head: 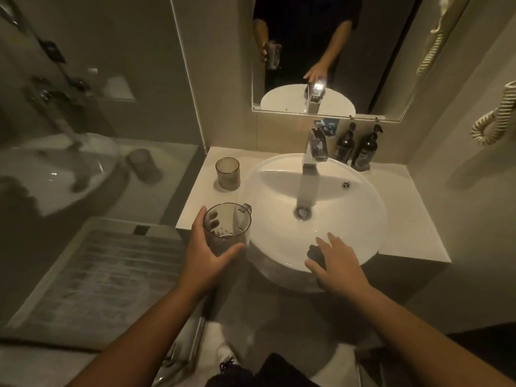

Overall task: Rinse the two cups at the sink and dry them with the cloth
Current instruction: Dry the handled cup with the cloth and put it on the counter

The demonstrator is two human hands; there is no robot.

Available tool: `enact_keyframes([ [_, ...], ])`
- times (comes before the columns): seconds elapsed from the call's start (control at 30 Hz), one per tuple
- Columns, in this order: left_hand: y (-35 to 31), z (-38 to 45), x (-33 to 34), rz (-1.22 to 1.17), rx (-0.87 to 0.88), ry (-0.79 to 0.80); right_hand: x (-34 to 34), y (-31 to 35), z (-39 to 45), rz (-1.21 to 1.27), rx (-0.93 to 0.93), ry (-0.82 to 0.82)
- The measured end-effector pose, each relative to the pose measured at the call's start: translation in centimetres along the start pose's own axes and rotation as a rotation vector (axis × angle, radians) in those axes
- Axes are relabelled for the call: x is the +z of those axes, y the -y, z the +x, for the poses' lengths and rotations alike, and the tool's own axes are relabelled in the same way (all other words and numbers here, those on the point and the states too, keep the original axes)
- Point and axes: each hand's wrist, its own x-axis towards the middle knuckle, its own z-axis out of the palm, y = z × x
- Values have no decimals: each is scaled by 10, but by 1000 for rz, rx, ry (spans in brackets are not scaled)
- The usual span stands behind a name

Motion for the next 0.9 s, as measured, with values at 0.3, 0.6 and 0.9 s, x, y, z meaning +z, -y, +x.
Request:
enact_keyframes([
  [0.3, -21, -6, -12, -56, 99, 75, -80, 92, 29, 792, -423, 429],
  [0.6, -9, 57, -52, 179, 168, 167, -71, 131, 99, 743, -527, 316],
  [0.9, 9, 165, -60, 129, 101, 164, -63, 163, 173, 859, -338, 19],
])
